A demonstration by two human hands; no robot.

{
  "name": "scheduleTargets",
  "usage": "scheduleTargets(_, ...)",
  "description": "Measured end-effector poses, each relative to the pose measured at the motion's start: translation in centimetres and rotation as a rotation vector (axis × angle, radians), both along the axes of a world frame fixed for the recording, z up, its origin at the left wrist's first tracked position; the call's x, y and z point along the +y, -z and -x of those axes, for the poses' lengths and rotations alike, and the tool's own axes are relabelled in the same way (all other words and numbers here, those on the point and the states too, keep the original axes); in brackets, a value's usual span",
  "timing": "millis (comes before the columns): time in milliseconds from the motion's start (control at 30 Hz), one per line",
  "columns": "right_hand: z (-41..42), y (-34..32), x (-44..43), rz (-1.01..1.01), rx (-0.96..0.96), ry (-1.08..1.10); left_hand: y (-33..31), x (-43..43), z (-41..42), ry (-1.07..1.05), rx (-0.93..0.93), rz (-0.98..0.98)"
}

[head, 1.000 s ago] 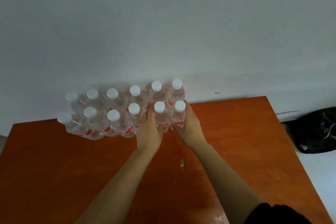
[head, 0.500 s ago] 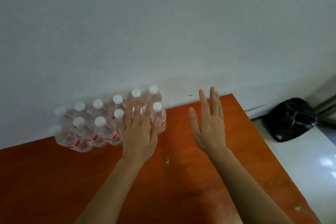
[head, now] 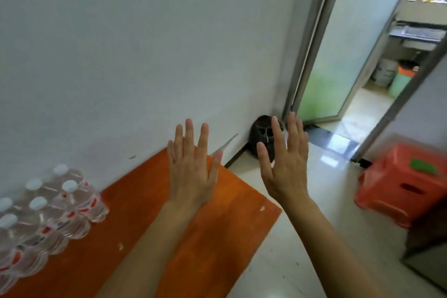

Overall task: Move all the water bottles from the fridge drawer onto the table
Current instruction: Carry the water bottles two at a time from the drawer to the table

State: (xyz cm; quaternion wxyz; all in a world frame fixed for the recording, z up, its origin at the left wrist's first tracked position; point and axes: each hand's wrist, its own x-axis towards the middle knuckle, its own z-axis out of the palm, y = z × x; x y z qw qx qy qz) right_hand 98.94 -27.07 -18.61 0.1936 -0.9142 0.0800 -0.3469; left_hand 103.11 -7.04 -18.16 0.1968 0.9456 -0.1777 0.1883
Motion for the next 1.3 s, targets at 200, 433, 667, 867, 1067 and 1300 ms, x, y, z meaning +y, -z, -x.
scheduleTargets(200, 17.1, -0.1, -17.8, -0.026, -0.024, 0.336, -1.5, -20.3, 9.4, 0.331, -0.041, -0.022)
scheduleTargets(433, 33.4, 0.7, -31.2, -0.033, 0.024, 0.689, -0.9, -38.5, 20.3, 0.710, -0.089, -0.061)
scheduleTargets(667, 40.4, 3.4, -39.9, -0.026, 0.128, 0.921, 1.3, -50.4, 24.9, 0.897, -0.052, -0.175)
scheduleTargets(867, 40.6, 4.0, -49.4, -0.033, 0.215, 1.030, 2.7, -61.8, 23.9, 0.974, -0.032, -0.197)
scheduleTargets(1067, 42.8, 3.9, -57.9, -0.060, 0.310, 1.149, 3.6, -73.1, 25.6, 1.074, 0.028, -0.254)
scheduleTargets(1300, 50.8, 5.8, -65.8, -0.192, 0.341, 1.323, 4.4, -84.7, 31.5, 1.256, 0.076, -0.434)
